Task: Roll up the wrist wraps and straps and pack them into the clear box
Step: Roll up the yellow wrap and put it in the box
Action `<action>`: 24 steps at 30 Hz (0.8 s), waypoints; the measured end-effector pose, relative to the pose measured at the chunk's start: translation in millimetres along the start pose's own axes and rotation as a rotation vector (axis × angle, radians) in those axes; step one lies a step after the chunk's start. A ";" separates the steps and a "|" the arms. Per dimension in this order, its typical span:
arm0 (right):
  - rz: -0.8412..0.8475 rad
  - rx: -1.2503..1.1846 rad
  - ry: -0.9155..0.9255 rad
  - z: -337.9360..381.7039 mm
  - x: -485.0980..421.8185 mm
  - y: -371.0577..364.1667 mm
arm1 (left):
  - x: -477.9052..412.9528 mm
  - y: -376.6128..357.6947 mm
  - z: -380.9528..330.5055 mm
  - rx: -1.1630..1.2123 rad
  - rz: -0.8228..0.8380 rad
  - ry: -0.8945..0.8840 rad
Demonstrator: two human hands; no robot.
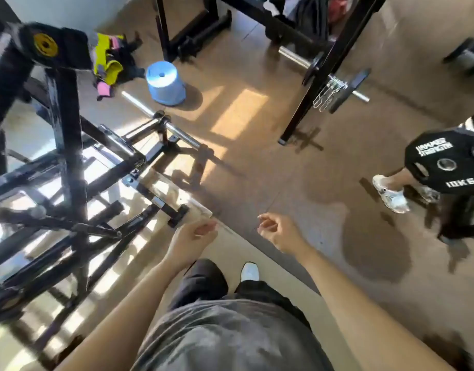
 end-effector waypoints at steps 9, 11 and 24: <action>0.006 0.081 -0.061 38.4 -97.5 43.6 | -97.2 -4.8 -41.7 -0.025 0.035 0.062; -0.011 0.100 -0.072 54.0 -125.8 54.0 | -133.9 -3.0 -50.0 -0.042 0.055 0.049; -0.060 0.020 -0.107 154.3 -308.4 117.1 | -352.4 23.0 -152.9 -0.133 0.148 -0.016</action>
Point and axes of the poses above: each hand's wrist, its own x-axis away from the middle knuckle, its own y-axis out of the back of the hand, z = x × y, the point moved 4 cm from there along -x, towards the middle knuckle, and after that the axes turned 13 degrees about -z, right-handed, at the moved point
